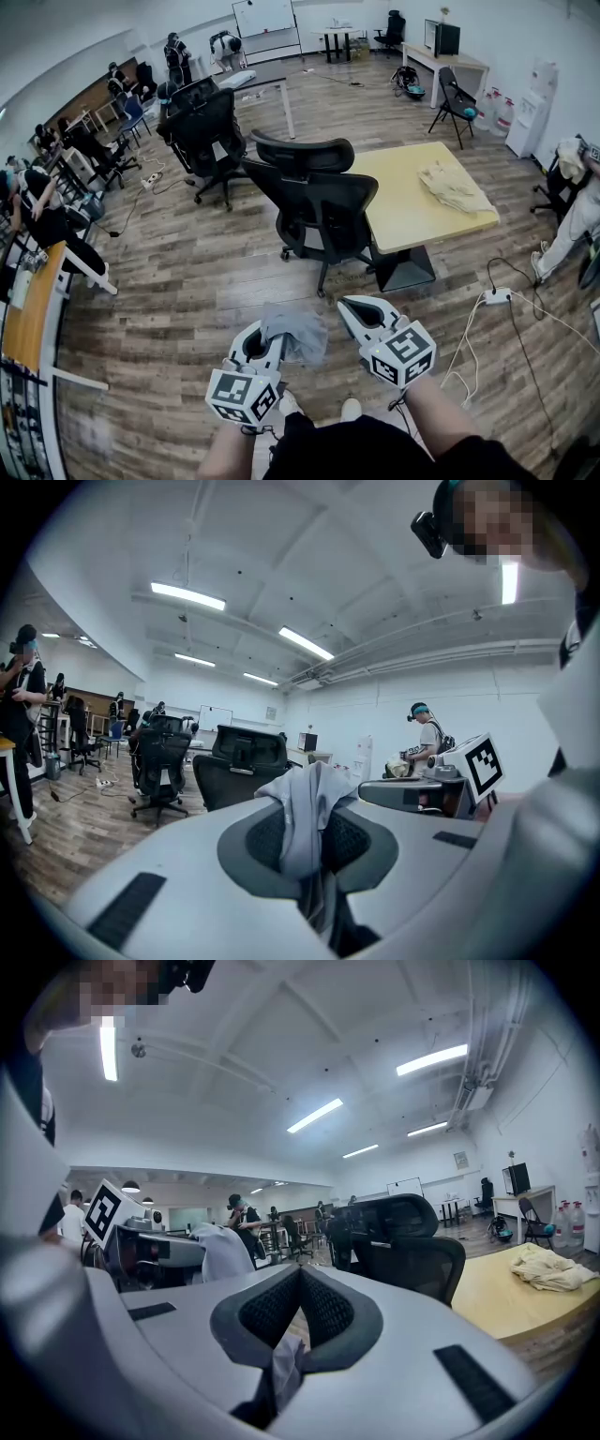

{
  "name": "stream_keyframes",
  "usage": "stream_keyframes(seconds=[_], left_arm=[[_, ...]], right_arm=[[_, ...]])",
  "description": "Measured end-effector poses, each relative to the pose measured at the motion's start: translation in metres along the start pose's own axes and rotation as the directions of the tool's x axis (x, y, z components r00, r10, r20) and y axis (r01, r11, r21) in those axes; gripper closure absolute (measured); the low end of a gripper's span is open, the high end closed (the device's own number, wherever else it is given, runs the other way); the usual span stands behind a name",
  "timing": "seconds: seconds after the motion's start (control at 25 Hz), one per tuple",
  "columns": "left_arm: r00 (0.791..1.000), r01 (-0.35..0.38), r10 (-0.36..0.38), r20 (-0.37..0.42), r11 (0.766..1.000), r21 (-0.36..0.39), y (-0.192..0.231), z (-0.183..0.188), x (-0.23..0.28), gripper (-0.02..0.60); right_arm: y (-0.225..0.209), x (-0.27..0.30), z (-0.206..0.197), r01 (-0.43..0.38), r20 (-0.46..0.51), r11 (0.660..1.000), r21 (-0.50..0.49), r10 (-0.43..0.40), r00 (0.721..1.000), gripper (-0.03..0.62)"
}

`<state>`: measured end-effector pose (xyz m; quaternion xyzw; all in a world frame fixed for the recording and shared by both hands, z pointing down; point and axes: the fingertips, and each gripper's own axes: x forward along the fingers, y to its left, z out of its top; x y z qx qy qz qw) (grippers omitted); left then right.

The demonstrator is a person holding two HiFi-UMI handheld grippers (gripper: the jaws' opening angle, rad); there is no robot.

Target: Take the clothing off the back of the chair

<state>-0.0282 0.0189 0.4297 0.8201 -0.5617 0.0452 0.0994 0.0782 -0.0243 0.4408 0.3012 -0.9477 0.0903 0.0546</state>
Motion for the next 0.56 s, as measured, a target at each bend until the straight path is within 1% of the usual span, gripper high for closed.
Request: stream_keyframes(seconds=[0.2, 0.56], left_arm=[[1.000, 0.000, 0.000, -0.002, 1.000, -0.001, 0.0014, 0.0005, 0.0015, 0.535], [1.000, 0.003, -0.003, -0.003, 1.000, -0.005, -0.0043, 0.0038, 0.0042, 0.535]], right_arm=[[-0.0003, 0.0036, -0.0031, -0.015, -0.006, 1.000, -0.005, 0.015, 1.000, 0.582], [-0.0029, 0.0005, 0.0028, -0.012, -0.005, 1.000, -0.006, 0.012, 1.000, 0.582]])
